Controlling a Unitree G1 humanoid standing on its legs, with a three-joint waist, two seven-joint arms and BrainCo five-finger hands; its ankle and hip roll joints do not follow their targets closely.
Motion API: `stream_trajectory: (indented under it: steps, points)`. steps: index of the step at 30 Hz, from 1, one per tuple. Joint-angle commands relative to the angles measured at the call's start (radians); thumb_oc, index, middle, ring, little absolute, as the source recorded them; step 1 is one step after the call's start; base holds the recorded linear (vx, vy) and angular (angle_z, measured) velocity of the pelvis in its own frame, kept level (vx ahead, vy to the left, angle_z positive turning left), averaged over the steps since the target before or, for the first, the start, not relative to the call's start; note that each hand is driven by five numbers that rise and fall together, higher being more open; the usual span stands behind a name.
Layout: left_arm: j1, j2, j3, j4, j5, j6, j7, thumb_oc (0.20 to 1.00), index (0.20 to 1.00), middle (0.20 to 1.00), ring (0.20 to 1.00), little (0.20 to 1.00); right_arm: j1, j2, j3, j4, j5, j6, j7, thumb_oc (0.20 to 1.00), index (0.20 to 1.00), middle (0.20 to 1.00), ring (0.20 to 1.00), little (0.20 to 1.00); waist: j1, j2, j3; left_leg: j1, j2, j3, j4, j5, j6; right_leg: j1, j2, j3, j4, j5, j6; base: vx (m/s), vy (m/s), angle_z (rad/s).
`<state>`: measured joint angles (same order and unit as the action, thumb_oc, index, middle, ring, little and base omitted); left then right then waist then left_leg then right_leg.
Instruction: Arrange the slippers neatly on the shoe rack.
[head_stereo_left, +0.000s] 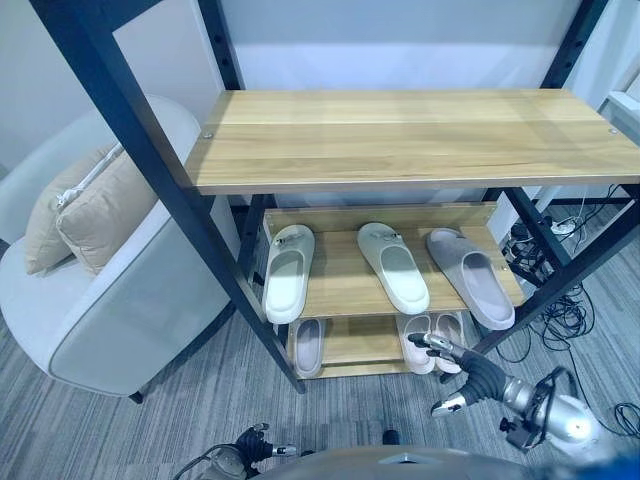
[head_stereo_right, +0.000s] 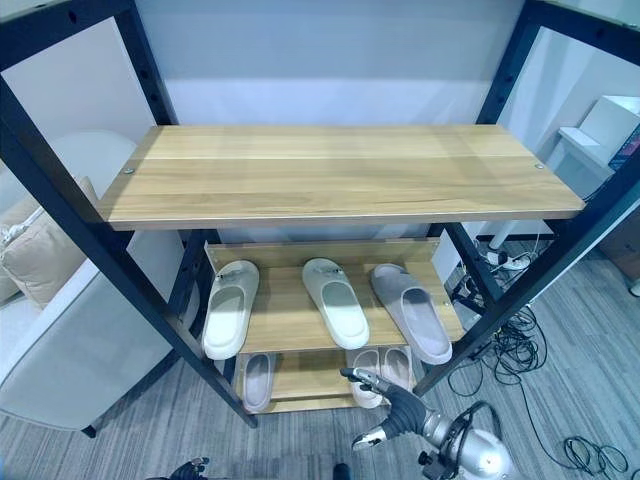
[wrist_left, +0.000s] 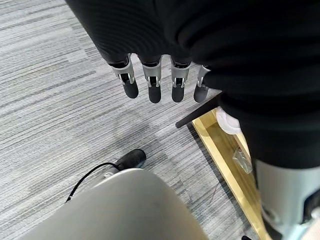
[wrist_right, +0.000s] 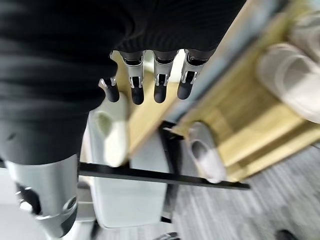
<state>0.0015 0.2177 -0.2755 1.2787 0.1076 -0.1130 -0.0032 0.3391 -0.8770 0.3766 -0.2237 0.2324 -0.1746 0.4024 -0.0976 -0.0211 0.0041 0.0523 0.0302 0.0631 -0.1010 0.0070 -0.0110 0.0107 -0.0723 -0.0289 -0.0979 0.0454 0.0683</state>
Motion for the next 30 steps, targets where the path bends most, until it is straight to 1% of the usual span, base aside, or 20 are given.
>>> stream_trajectory:
  steps: [1, 2, 3, 4, 5, 6, 7, 9, 10, 11, 12, 13, 15, 18, 20, 27, 30]
  points:
    - [-0.057, -0.014, 0.000, 0.058, 0.003, -0.038, -0.027, 1.000, 1.000, 1.000, 1.000, 1.000, -0.082, 0.026, -0.024, -0.032, 0.152, -0.053, 0.023, 1.000, 1.000, 1.000, 1.000, 1.000, 0.023, -0.022, 0.007, 0.008, 0.040, 0.009, 0.014, -0.036, -0.039, 0.044, -0.078, 0.006, 0.011, -0.043, 0.097, 0.04, -0.005, 0.04]
    - [-0.058, -0.018, 0.000, 0.059, -0.003, -0.036, -0.025, 1.000, 1.000, 1.000, 1.000, 1.000, -0.092, 0.050, -0.050, -0.034, 0.144, -0.058, -0.005, 1.000, 1.000, 1.000, 1.000, 1.000, 0.024, -0.020, 0.006, 0.008, 0.041, 0.010, 0.014, -0.035, -0.038, 0.044, -0.078, 0.006, 0.011, -0.043, 0.097, 0.05, -0.001, 0.05]
    - [-0.054, -0.029, 0.003, 0.059, -0.011, -0.035, -0.022, 1.000, 1.000, 1.000, 1.000, 1.000, -0.128, 0.113, -0.091, 0.003, 0.076, -0.080, -0.076, 1.000, 1.000, 1.000, 1.000, 1.000, 0.025, -0.016, 0.004, 0.007, 0.041, 0.010, 0.014, -0.034, -0.036, 0.043, -0.078, 0.006, 0.011, -0.043, 0.096, 0.04, 0.001, 0.05]
    - [-0.048, -0.041, 0.003, 0.058, -0.006, -0.033, -0.018, 1.000, 1.000, 1.000, 1.000, 1.000, -0.182, 0.181, -0.124, 0.065, -0.051, -0.095, -0.157, 1.000, 1.000, 1.000, 1.000, 1.000, 0.032, -0.013, 0.002, 0.006, 0.041, 0.007, 0.014, -0.036, -0.033, 0.044, -0.077, 0.003, 0.011, -0.044, 0.094, 0.04, 0.001, -0.02]
    - [-0.046, -0.045, 0.004, 0.058, -0.003, -0.031, -0.015, 1.000, 1.000, 1.000, 1.000, 1.000, -0.207, 0.203, -0.133, 0.089, -0.118, -0.101, -0.194, 1.000, 1.000, 1.000, 1.000, 1.000, 0.035, -0.012, 0.003, 0.005, 0.040, 0.006, 0.014, -0.037, -0.032, 0.044, -0.078, 0.001, 0.011, -0.045, 0.094, 0.03, -0.007, -0.04]
    - [-0.043, -0.051, 0.005, 0.058, 0.006, -0.027, -0.014, 1.000, 1.000, 1.000, 1.000, 1.000, -0.247, 0.219, -0.141, 0.150, -0.246, -0.101, -0.251, 1.000, 1.000, 1.000, 1.000, 1.000, 0.045, -0.011, 0.003, 0.001, 0.039, -0.001, 0.014, -0.036, -0.030, 0.042, -0.077, -0.005, 0.011, -0.046, 0.092, 0.00, 0.000, 0.00]
    - [-0.044, -0.051, 0.005, 0.059, 0.006, -0.027, -0.014, 1.000, 1.000, 1.000, 1.000, 1.000, -0.250, 0.220, -0.139, 0.152, -0.248, -0.102, -0.253, 1.000, 1.000, 1.000, 1.000, 1.000, 0.044, -0.012, 0.003, 0.001, 0.039, -0.001, 0.014, -0.036, -0.030, 0.042, -0.077, -0.005, 0.011, -0.046, 0.092, 0.02, -0.012, 0.06]
    - [-0.048, -0.052, -0.006, 0.060, 0.033, -0.019, -0.012, 1.000, 1.000, 1.000, 1.000, 1.000, -0.353, 0.232, -0.122, 0.299, -0.472, -0.082, -0.366, 1.000, 1.000, 1.000, 1.000, 1.000, 0.068, -0.014, 0.006, -0.010, 0.038, -0.019, 0.014, -0.035, -0.029, 0.043, -0.075, -0.023, 0.011, -0.049, 0.088, 0.01, -0.020, 0.17]
    - [-0.048, -0.052, -0.006, 0.060, 0.033, -0.019, -0.012, 1.000, 1.000, 1.000, 1.000, 1.000, -0.353, 0.232, -0.122, 0.299, -0.472, -0.082, -0.366, 1.000, 1.000, 1.000, 1.000, 1.000, 0.068, -0.014, 0.006, -0.010, 0.038, -0.019, 0.014, -0.035, -0.029, 0.043, -0.075, -0.023, 0.011, -0.049, 0.088, 0.03, -0.020, 0.16]
    - [-0.051, -0.048, -0.013, 0.060, 0.043, -0.015, -0.011, 1.000, 1.000, 1.000, 1.000, 1.000, -0.412, 0.247, -0.099, 0.416, -0.553, -0.058, -0.417, 1.000, 1.000, 1.000, 1.000, 1.000, 0.082, -0.017, 0.006, -0.016, 0.037, -0.031, 0.014, -0.031, -0.030, 0.046, -0.074, -0.038, 0.011, -0.051, 0.087, 0.03, -0.011, 0.15]
    - [-0.051, -0.045, -0.013, 0.060, 0.046, -0.014, -0.010, 1.000, 1.000, 1.000, 1.000, 1.000, -0.429, 0.252, -0.097, 0.442, -0.574, -0.051, -0.431, 1.000, 1.000, 1.000, 1.000, 1.000, 0.086, -0.019, 0.008, -0.018, 0.037, -0.036, 0.014, -0.031, -0.030, 0.049, -0.074, -0.043, 0.011, -0.052, 0.086, 0.04, -0.013, 0.26]
    - [-0.050, -0.040, -0.014, 0.060, 0.049, -0.013, -0.008, 1.000, 1.000, 1.000, 1.000, 1.000, -0.458, 0.249, -0.090, 0.498, -0.631, -0.038, -0.466, 1.000, 1.000, 1.000, 1.000, 1.000, 0.098, -0.021, 0.009, -0.022, 0.036, -0.044, 0.014, -0.029, -0.031, 0.051, -0.075, -0.051, 0.011, -0.054, 0.085, 0.02, -0.005, 0.31]
    - [-0.046, -0.032, -0.012, 0.054, 0.052, -0.012, -0.005, 1.000, 1.000, 1.000, 1.000, 1.000, -0.506, 0.232, -0.078, 0.576, -0.717, -0.013, -0.503, 1.000, 1.000, 1.000, 1.000, 1.000, 0.109, -0.023, 0.012, -0.030, 0.035, -0.055, 0.014, -0.026, -0.032, 0.051, -0.075, -0.064, 0.011, -0.056, 0.086, 0.02, 0.001, 0.31]
    - [-0.044, -0.031, -0.019, 0.053, 0.046, -0.011, -0.003, 1.000, 1.000, 1.000, 1.000, 1.000, -0.537, 0.251, -0.075, 0.663, -0.719, 0.013, -0.530, 1.000, 1.000, 1.000, 1.000, 1.000, 0.118, -0.024, 0.016, -0.040, 0.033, -0.064, 0.014, -0.023, -0.034, 0.049, -0.076, -0.075, 0.011, -0.057, 0.086, 0.01, 0.003, 0.14]
    - [-0.041, -0.031, -0.026, 0.046, 0.040, -0.013, -0.001, 1.000, 1.000, 1.000, 1.000, 1.000, -0.552, 0.248, -0.077, 0.706, -0.725, 0.028, -0.539, 1.000, 1.000, 1.000, 1.000, 1.000, 0.124, -0.023, 0.020, -0.049, 0.032, -0.071, 0.014, -0.021, -0.035, 0.047, -0.076, -0.082, 0.011, -0.059, 0.086, 0.00, 0.000, 0.00]
    - [-0.041, -0.028, -0.048, 0.036, 0.019, -0.016, 0.002, 1.000, 1.000, 1.000, 1.000, 1.000, -0.629, 0.252, -0.052, 0.849, -0.683, 0.047, -0.558, 1.000, 1.000, 1.000, 1.000, 1.000, 0.142, -0.020, 0.027, -0.071, 0.025, -0.091, 0.014, -0.014, -0.037, 0.038, -0.079, -0.096, 0.011, -0.060, 0.088, 0.01, 0.010, 0.10]
    - [-0.048, -0.025, -0.058, 0.035, 0.008, -0.019, 0.007, 1.000, 1.000, 1.000, 1.000, 1.000, -0.685, 0.258, -0.044, 0.890, -0.618, 0.046, -0.565, 1.000, 1.000, 1.000, 1.000, 1.000, 0.154, -0.017, 0.035, -0.092, 0.021, -0.102, 0.014, -0.007, -0.038, 0.022, -0.082, -0.106, 0.011, -0.057, 0.090, 0.00, 0.006, 0.01]
